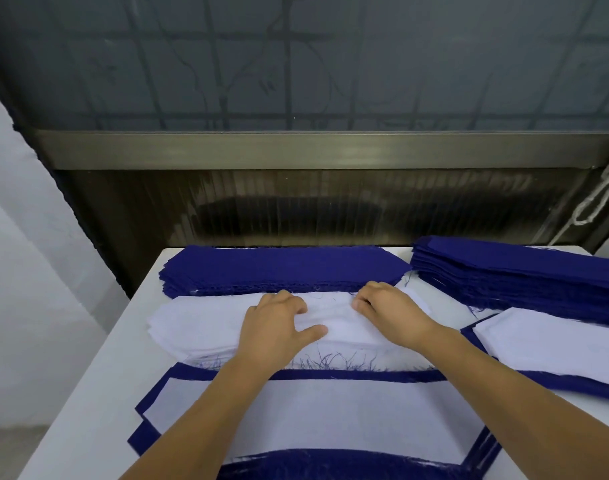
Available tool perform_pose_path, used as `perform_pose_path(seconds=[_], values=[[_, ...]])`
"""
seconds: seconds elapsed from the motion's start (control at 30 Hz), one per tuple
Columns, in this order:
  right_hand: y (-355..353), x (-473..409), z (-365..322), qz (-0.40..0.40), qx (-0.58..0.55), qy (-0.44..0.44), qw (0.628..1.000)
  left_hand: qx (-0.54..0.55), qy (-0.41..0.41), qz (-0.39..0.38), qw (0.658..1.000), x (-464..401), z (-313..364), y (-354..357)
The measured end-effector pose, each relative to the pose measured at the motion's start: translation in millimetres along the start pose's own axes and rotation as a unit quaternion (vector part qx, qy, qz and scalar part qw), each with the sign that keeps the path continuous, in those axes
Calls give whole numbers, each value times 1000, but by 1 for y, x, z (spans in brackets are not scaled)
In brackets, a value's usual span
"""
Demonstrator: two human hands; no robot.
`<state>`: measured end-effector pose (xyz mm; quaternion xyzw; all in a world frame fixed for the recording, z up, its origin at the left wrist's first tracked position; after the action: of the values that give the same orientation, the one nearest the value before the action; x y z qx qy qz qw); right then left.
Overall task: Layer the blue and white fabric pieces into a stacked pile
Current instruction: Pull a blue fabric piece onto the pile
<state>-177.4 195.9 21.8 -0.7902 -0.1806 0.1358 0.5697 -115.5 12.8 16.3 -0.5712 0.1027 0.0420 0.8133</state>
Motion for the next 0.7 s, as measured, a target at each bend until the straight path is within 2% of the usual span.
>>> perform_pose_path(seconds=[0.17,0.27,0.33,0.47,0.6,0.7], values=[[-1,-3,4,-21,-44,33,998,-35,12,8,999,-8,5,-5],[-3,5,-8,28,-32,2,999,-39,14,19,999,-12,7,-7],[1,10,-22,66,19,-22,997,-35,14,21,999,-12,7,-8],[-3,14,-24,128,67,-24,989,-20,7,19,1000,-6,-3,-13],[-10,21,-2,130,94,-5,987,-36,-19,32,999,6,-32,-23],[-10,25,-9,122,67,-33,990,-31,-27,43,998,7,-38,-28]])
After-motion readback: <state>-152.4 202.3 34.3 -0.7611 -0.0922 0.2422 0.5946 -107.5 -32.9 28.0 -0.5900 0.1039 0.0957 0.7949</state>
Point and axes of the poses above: each hand's wrist, its own x-axis away from the middle knuckle, its own y-axis out of the palm, z = x × y, the point moved 7 cm from there along -x, towards the middle knuckle, and after that the axes turned 4 degrees about y, right-handed, at the moved point
